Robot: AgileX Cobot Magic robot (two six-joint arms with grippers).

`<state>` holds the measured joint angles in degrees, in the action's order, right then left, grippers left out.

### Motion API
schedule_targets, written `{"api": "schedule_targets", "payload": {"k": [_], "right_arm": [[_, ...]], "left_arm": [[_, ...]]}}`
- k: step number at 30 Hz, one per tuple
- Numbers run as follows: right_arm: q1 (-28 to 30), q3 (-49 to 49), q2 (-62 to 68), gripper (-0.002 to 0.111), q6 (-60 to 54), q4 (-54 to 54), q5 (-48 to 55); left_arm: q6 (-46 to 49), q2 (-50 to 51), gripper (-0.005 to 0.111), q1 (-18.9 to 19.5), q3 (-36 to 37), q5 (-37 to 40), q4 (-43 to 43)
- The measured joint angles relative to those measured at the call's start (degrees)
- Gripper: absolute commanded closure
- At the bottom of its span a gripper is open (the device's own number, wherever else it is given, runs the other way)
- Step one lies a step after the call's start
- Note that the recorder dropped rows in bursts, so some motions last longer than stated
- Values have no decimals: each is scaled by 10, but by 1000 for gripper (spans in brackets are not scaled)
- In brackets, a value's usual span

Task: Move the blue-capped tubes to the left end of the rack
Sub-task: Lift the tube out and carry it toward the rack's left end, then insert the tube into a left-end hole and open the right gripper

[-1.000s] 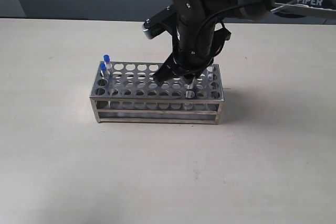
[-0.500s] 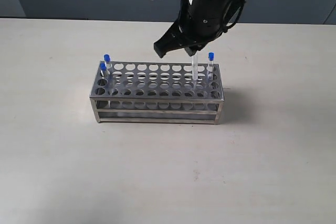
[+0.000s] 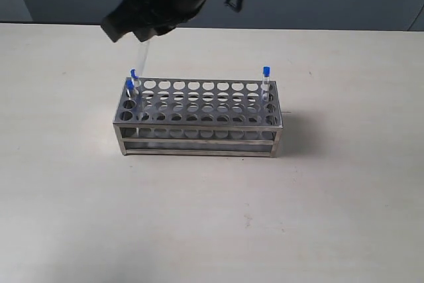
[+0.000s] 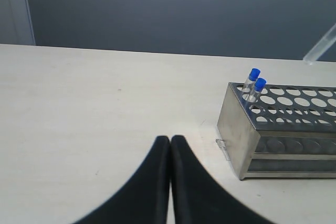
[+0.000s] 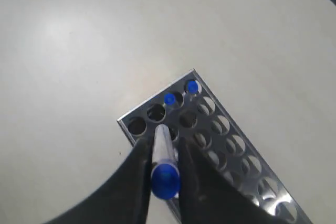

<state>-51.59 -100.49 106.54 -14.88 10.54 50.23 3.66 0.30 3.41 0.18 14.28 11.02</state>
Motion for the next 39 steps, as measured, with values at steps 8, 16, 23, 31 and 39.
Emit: {"api": "schedule_targets", "payload": {"k": [8, 16, 23, 31, 39], "right_arm": [[-16, -137, 133, 108, -29, 15, 90], [-17, -150, 166, 108, -33, 9, 75], [-17, -154, 172, 108, -37, 11, 44], [-18, -154, 179, 108, -35, -14, 47], [-18, -154, 183, 108, -33, -18, 47]], "left_arm": [[0, 0, 106, 0, 0, 0, -3], [0, 0, 106, 0, 0, 0, -3], [0, 0, 106, 0, 0, 0, -4], [0, 0, 106, 0, 0, 0, -4], [0, 0, 106, 0, 0, 0, -4]]}}
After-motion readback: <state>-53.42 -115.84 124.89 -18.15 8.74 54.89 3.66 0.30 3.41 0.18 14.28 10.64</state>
